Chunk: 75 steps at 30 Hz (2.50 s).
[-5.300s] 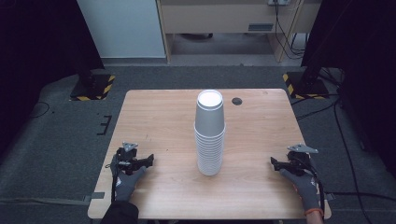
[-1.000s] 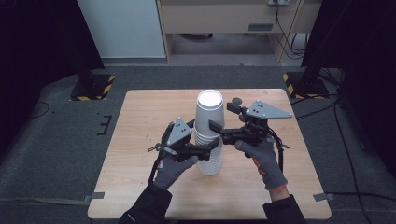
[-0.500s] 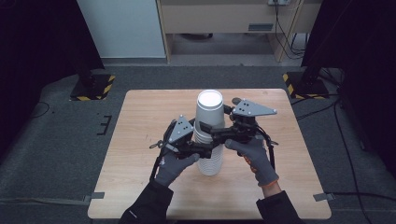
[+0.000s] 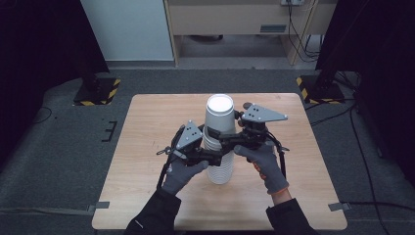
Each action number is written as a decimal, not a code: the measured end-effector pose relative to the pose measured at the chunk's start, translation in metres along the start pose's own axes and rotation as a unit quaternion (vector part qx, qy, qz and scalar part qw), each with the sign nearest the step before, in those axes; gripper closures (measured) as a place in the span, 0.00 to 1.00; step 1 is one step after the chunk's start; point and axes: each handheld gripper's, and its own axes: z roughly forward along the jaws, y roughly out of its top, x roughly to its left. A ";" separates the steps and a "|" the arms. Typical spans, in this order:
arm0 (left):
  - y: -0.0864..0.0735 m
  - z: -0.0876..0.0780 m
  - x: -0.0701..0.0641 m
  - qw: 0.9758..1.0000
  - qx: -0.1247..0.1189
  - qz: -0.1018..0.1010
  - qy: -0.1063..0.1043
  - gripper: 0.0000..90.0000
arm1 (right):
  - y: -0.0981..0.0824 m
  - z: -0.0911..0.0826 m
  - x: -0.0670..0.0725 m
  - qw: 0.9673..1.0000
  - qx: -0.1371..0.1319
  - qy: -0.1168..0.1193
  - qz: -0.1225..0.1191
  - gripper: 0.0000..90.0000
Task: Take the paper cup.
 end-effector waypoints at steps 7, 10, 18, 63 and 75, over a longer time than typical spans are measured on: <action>-0.001 0.000 0.001 1.000 -0.002 -0.001 -0.002 0.01 | 0.001 0.000 -0.001 1.000 -0.001 0.003 -0.001 0.16; -0.001 0.000 0.001 1.000 -0.002 0.000 -0.004 0.01 | 0.000 0.000 -0.001 1.000 -0.005 0.005 -0.003 0.16; -0.001 0.000 0.001 1.000 -0.002 0.002 -0.003 0.01 | 0.012 -0.006 0.000 0.999 -0.051 0.014 0.011 0.16; 0.005 -0.019 0.000 0.999 -0.035 0.004 0.001 0.08 | 0.040 -0.084 -0.032 0.987 -0.149 -0.059 0.018 0.16; 0.006 -0.046 -0.001 0.999 -0.044 0.011 0.003 0.16 | 0.016 -0.098 -0.042 0.989 -0.120 -0.082 0.028 0.16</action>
